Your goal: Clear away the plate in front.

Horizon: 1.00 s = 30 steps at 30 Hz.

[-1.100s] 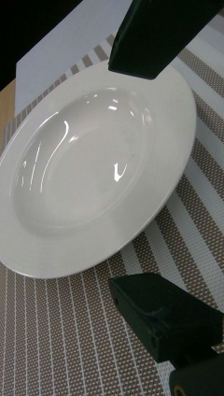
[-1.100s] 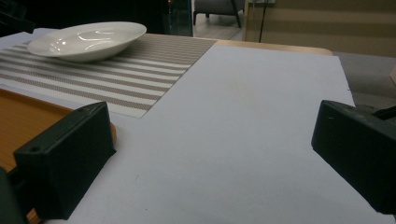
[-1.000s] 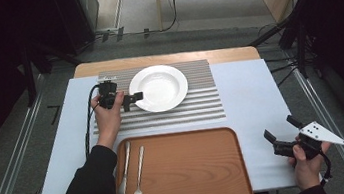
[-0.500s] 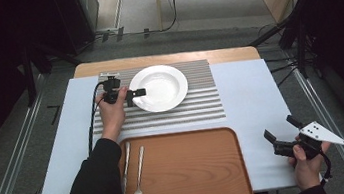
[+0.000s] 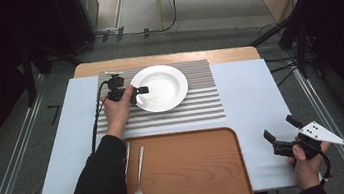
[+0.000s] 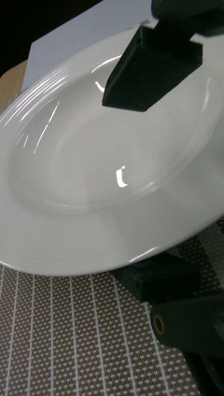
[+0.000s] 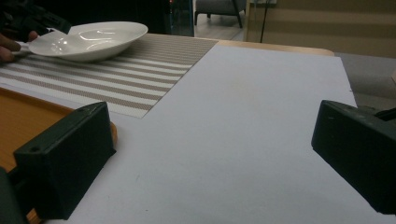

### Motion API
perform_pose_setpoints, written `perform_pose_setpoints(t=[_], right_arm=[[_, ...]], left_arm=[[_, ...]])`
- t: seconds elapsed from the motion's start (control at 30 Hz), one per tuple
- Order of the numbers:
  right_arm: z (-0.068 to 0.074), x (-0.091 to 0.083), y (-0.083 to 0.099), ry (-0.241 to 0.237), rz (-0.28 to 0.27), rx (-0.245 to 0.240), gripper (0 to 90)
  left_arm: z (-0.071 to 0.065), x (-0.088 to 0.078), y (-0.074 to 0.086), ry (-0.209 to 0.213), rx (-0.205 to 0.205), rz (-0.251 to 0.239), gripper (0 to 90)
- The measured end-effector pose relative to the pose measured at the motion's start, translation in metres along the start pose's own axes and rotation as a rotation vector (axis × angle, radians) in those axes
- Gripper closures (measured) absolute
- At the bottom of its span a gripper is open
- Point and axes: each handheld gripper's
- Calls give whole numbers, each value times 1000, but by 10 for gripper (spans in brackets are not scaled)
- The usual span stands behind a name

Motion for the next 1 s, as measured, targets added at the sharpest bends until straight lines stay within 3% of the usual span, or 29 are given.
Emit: perform_pose_setpoints(t=[0.1,0.2,0.33,0.37,0.53,0.8,1.0], right_arm=[[0,0,0,0,0,0,0],[0,0,0,1,2,-5,0],[1,1,0,2,4,-9,0],[1,1,0,2,5,-8,0],[1,1,0,4,6,-7,0],[1,1,0,7,6,-7,0],[2,1,0,12,7,-8,0]], left_arm=[[-1,5,1,-18,-9,-1,327],[0,5,0,-30,-45,-10,368],[-5,5,2,-129,-29,-6,562],[-5,5,3,-119,-19,-6,630],[-5,4,5,-84,-27,-13,662],[-24,-5,4,-64,30,-47,753],[-29,-9,4,-25,4,-78,806]])
Point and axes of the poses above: each handheld gripper's, and its own axes: x roughly forward along the jaws, y roughly out of its underside, z roughly to its left, and after that the axes turned 8 degrees about z, right-handed
